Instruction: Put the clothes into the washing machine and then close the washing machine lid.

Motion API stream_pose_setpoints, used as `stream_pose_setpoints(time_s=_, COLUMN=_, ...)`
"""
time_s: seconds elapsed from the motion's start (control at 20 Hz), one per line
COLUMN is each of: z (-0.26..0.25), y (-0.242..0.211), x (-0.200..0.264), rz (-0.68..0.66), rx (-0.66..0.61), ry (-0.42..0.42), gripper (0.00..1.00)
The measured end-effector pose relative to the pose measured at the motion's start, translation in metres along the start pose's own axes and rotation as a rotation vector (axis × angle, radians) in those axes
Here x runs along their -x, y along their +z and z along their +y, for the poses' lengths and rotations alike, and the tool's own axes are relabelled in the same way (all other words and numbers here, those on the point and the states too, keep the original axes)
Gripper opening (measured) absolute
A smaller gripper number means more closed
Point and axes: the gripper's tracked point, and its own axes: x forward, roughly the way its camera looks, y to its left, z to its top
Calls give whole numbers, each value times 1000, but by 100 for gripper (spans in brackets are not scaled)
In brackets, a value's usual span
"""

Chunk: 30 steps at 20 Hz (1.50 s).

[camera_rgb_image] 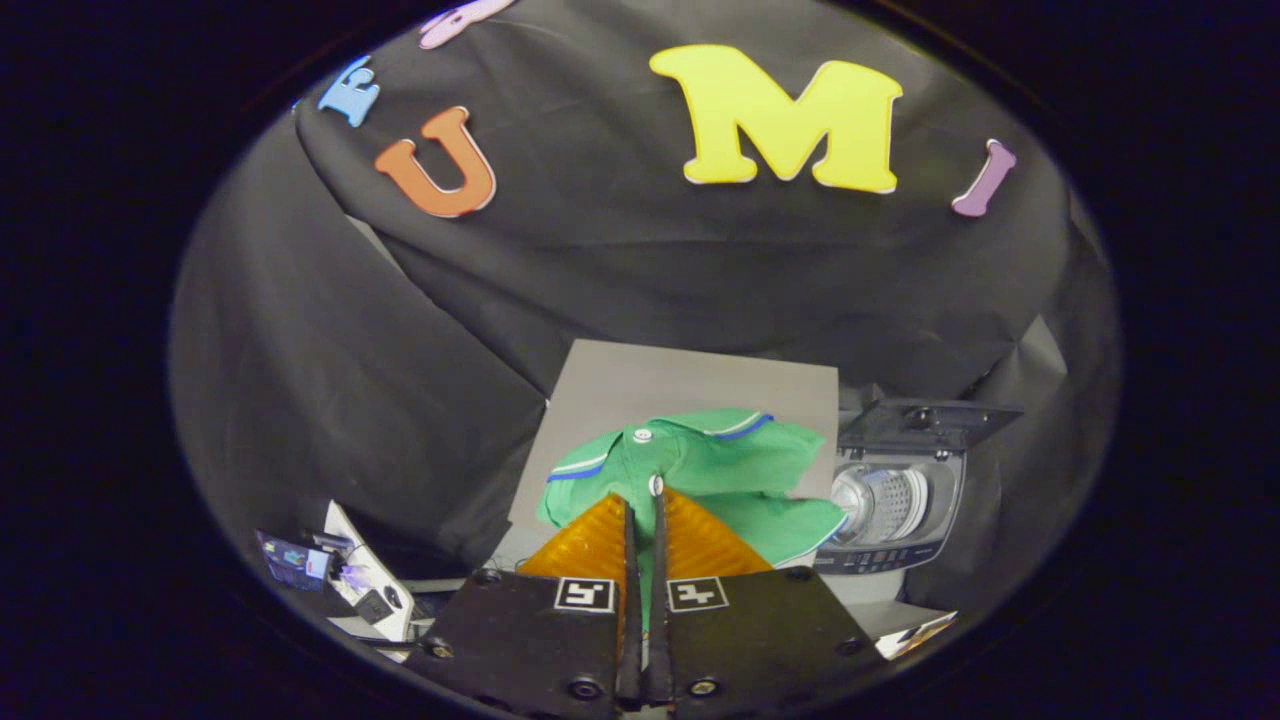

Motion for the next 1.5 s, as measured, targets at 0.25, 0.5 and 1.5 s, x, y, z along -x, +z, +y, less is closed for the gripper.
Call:
stream_pose_setpoints(time_s=0.25, z=-3, y=10, x=44, rz=-57, rx=-17, ry=38, gripper=6)
stream_pose_setpoints(time_s=0.5, z=-21, y=31, x=79, rz=-126, rx=-50, ry=32, gripper=6)
stream_pose_setpoints(time_s=1.5, z=-249, y=11, x=115, rz=-201, rx=-253, ry=-41, gripper=6)
